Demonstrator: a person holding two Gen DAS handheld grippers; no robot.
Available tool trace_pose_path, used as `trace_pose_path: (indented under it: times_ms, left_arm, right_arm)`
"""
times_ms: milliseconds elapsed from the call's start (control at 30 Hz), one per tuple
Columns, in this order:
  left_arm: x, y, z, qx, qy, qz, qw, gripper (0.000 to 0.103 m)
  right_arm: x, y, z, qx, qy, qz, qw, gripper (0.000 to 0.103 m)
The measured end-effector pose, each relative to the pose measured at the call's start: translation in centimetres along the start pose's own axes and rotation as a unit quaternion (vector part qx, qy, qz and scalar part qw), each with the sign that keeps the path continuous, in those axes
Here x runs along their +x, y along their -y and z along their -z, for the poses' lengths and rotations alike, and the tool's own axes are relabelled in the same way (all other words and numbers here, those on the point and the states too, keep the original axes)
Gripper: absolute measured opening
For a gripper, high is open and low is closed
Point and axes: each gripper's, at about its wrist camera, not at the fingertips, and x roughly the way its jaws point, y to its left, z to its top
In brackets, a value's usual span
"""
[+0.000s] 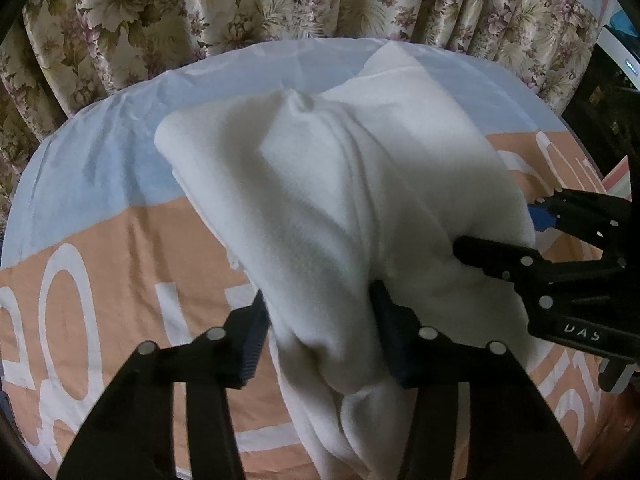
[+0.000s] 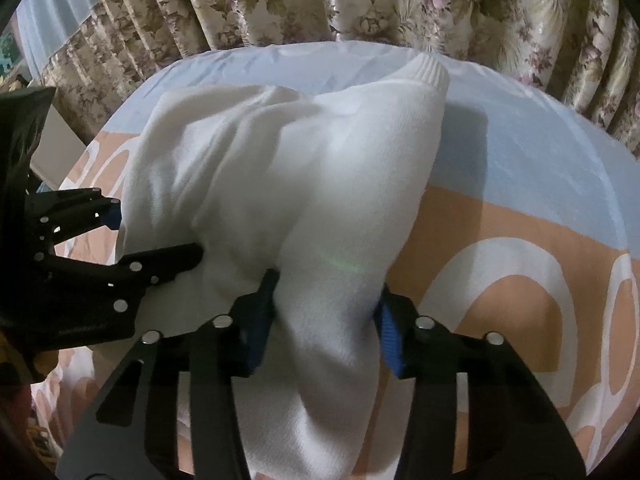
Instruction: Fold small clothes
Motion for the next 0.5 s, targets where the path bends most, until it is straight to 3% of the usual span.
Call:
trace_pose_path:
  times_ms: [233,500]
  left_arm:
    - [-0.7,0.8,-0.3,0.008,0.003,-0.030,0.9995,0.034]
    - [-2.4,1.5,-1.0,0.002,0.018,-0.049,0.9986,0.031]
  right_arm:
    - [-0.8,0.1,0.0,0.002,0.021,-0.013,1.000,0.036]
    - [-2.9,-0.3,-0.7,-0.011,0.058,-0.027,0.998,0.034]
